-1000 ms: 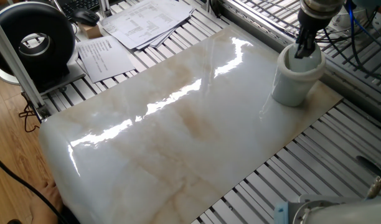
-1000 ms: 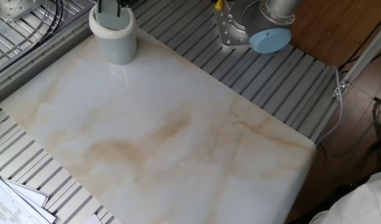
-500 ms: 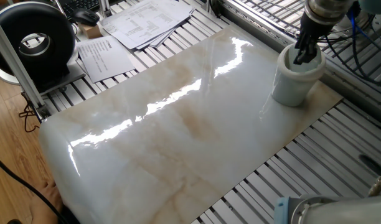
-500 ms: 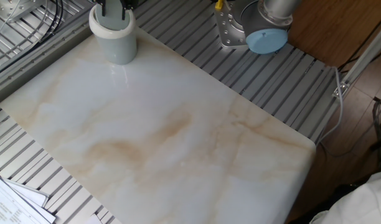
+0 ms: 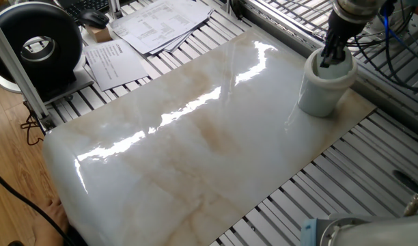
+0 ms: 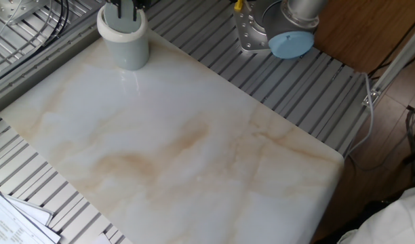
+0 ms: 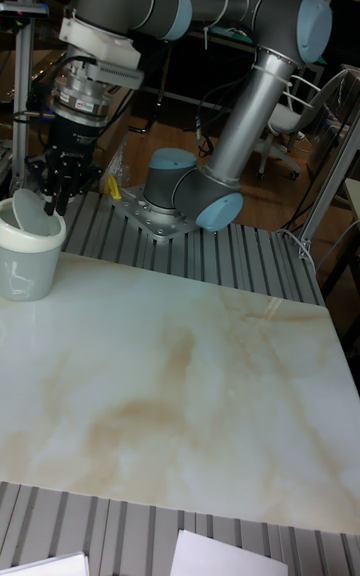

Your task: Put the garbage in the trash can

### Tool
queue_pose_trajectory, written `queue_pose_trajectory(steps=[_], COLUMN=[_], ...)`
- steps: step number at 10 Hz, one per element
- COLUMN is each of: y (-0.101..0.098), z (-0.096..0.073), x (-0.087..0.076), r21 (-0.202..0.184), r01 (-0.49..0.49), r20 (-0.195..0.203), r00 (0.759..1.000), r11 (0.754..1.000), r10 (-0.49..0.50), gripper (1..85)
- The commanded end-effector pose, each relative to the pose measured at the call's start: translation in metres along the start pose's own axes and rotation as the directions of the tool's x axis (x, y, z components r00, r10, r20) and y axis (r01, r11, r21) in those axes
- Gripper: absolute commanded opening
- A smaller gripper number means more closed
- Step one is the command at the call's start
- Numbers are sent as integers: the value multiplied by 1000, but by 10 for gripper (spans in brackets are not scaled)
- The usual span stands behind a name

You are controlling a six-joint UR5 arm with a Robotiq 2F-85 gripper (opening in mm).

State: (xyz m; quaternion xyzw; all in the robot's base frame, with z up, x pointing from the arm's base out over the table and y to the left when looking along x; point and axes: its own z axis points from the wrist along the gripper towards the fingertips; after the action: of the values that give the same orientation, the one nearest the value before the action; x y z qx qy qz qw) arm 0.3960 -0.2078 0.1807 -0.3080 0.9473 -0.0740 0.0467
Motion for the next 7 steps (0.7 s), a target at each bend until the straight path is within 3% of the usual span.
queue_pose_trajectory(steps=[1, 2, 3, 5, 7], y=[6, -3, -6, -25, -49], z=[-5, -6, -3, 1, 2], x=[-8, 2, 0, 20, 44], r21=[-28, 15, 25, 41, 85], r01=[-102, -144, -144, -78, -7], r20=[1, -36, -40, -61, -94], r00=[995, 989, 989, 995, 995], r11=[994, 989, 989, 996, 996], r10=[102, 145, 145, 80, 15], gripper=[17, 17, 17, 17, 17])
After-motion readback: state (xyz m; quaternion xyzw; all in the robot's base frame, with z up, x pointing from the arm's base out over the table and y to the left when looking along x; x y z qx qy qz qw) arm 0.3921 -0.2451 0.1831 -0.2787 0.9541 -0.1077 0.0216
